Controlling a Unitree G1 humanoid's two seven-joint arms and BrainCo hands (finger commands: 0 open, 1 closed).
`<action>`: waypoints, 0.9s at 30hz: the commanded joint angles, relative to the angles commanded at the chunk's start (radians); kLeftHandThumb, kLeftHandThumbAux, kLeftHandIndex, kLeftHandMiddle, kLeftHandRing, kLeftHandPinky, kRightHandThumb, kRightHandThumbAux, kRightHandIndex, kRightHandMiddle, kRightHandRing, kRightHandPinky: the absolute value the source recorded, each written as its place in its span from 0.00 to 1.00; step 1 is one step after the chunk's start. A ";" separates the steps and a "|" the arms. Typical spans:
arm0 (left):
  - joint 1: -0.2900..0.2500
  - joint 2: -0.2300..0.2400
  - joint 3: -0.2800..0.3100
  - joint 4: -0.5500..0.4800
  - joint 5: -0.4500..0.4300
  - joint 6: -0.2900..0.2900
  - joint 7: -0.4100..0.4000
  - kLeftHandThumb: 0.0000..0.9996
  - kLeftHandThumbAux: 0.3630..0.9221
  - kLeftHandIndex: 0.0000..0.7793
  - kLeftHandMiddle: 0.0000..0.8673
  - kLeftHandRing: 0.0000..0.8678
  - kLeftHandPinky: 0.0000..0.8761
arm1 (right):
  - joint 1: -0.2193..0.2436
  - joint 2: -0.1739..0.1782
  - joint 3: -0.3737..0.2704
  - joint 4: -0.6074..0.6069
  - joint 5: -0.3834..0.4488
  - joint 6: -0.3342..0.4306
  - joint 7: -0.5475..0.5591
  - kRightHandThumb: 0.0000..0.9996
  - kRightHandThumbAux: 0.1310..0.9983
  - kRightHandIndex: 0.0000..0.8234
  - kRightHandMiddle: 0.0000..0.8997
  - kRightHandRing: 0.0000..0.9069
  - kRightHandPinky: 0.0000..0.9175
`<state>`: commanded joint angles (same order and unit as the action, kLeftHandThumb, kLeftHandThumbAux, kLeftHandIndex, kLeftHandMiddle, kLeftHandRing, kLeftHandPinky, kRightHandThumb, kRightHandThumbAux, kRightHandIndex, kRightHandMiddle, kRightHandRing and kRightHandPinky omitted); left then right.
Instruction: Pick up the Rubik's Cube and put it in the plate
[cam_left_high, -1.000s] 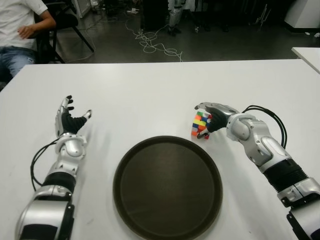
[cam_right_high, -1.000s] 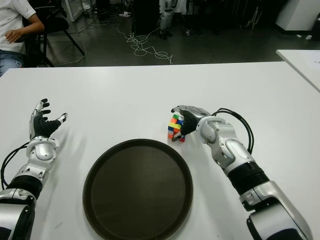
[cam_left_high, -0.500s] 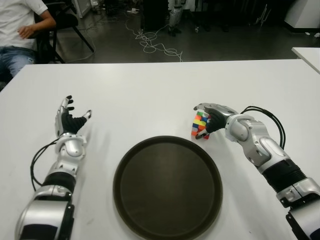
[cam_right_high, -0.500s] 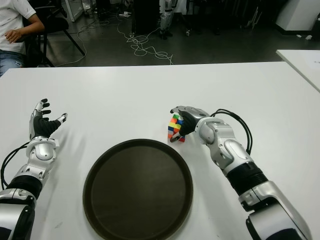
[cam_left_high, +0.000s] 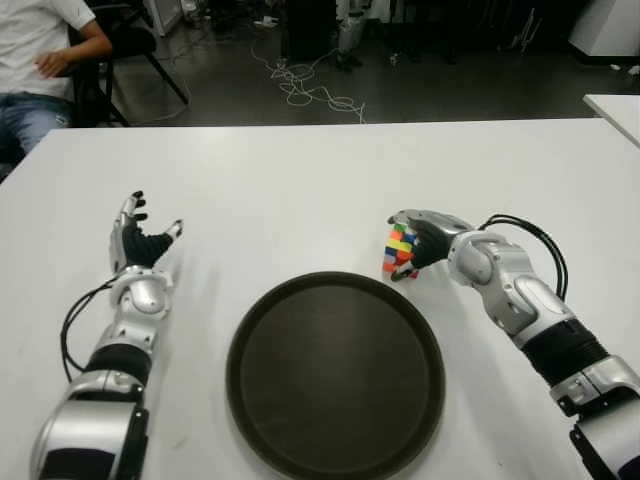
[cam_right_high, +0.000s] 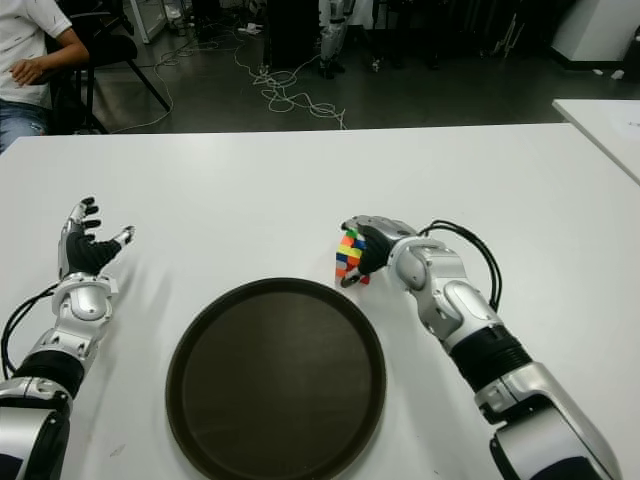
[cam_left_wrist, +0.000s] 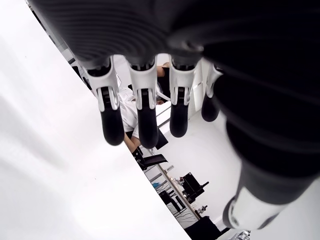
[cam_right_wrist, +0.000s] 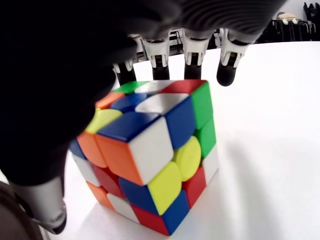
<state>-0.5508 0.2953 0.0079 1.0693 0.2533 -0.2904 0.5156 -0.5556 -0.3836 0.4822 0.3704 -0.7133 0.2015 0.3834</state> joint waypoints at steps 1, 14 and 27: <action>0.000 0.000 0.000 0.000 0.000 -0.001 -0.001 0.28 0.71 0.15 0.21 0.22 0.26 | -0.002 0.001 0.003 0.001 -0.004 0.007 0.005 0.00 0.67 0.00 0.06 0.02 0.00; -0.001 0.004 -0.006 0.004 0.009 -0.002 0.001 0.31 0.71 0.16 0.22 0.22 0.25 | -0.037 0.013 0.032 0.086 -0.002 0.006 0.028 0.00 0.67 0.01 0.07 0.01 0.00; 0.001 0.006 -0.007 0.001 0.006 -0.003 -0.005 0.28 0.69 0.15 0.21 0.22 0.25 | -0.039 0.018 0.032 0.070 -0.003 0.024 0.045 0.00 0.68 0.04 0.10 0.05 0.00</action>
<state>-0.5496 0.3011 0.0012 1.0699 0.2595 -0.2934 0.5103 -0.5944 -0.3655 0.5141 0.4408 -0.7167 0.2256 0.4287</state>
